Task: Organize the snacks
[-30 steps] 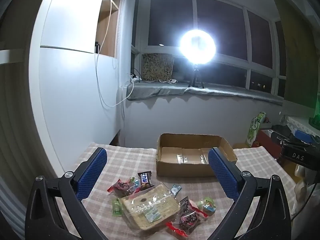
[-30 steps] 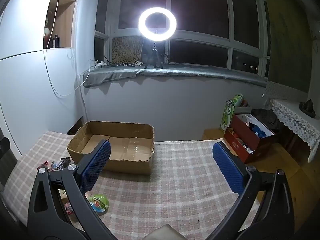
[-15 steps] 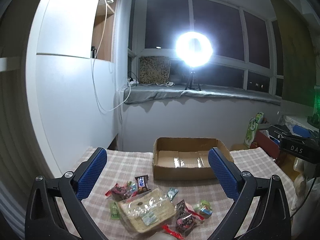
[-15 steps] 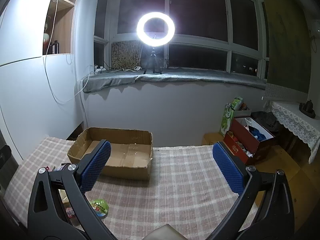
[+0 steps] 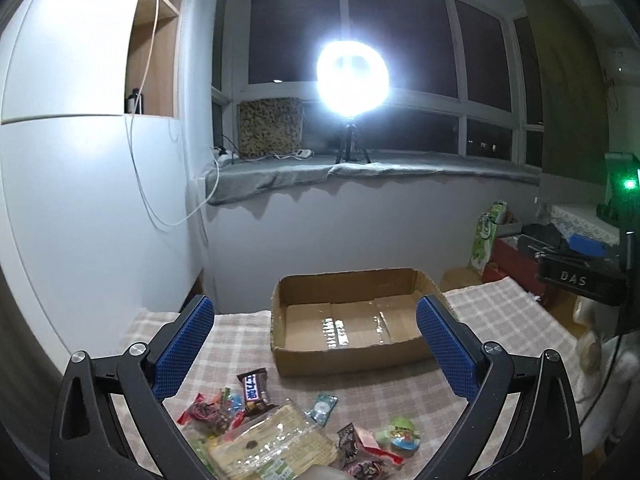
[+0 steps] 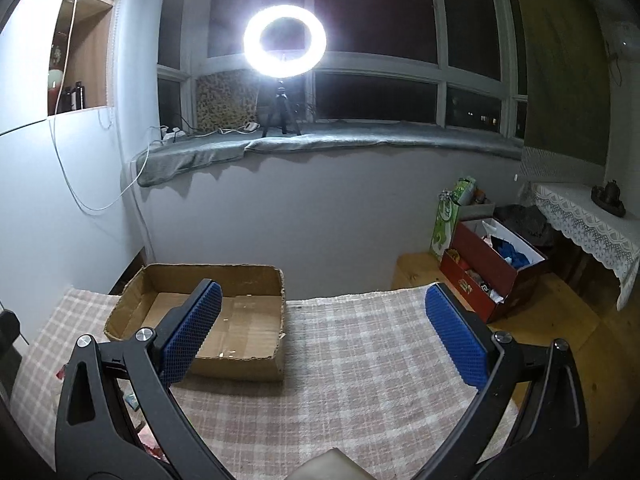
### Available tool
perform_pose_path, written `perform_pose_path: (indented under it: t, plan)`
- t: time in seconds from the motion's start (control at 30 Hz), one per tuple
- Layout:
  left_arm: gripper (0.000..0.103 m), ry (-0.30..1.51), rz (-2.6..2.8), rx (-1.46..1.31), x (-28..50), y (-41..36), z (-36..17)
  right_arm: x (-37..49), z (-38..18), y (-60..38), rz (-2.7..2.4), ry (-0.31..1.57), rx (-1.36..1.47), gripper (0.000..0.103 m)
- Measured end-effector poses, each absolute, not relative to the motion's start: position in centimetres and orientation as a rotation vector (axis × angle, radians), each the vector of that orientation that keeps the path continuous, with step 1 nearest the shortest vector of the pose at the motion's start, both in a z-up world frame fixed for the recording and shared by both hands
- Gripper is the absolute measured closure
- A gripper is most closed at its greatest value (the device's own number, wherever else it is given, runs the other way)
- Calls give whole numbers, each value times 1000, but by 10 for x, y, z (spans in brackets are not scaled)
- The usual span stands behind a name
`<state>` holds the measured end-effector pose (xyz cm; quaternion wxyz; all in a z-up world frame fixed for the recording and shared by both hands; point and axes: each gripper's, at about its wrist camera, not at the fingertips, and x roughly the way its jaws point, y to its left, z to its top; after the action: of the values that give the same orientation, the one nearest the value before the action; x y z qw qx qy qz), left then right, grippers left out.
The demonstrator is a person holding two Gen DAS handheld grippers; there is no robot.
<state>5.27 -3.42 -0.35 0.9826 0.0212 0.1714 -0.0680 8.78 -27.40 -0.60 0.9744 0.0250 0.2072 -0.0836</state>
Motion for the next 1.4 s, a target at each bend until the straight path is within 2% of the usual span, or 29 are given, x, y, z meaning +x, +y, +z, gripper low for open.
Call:
perform_pose_path:
  t: [0.43,0.93,1.4]
  plan:
    - [2,363,-131,4,26,-19,-5,69,-1,-265,-173,409,6,0]
    - [2,297,-122,-19,-7,-11,7,24,12,-243,-162,367,-28,0]
    - [2,321,-100,-17,0,-12,-2,29,14,-241,-109,362,-17,0]
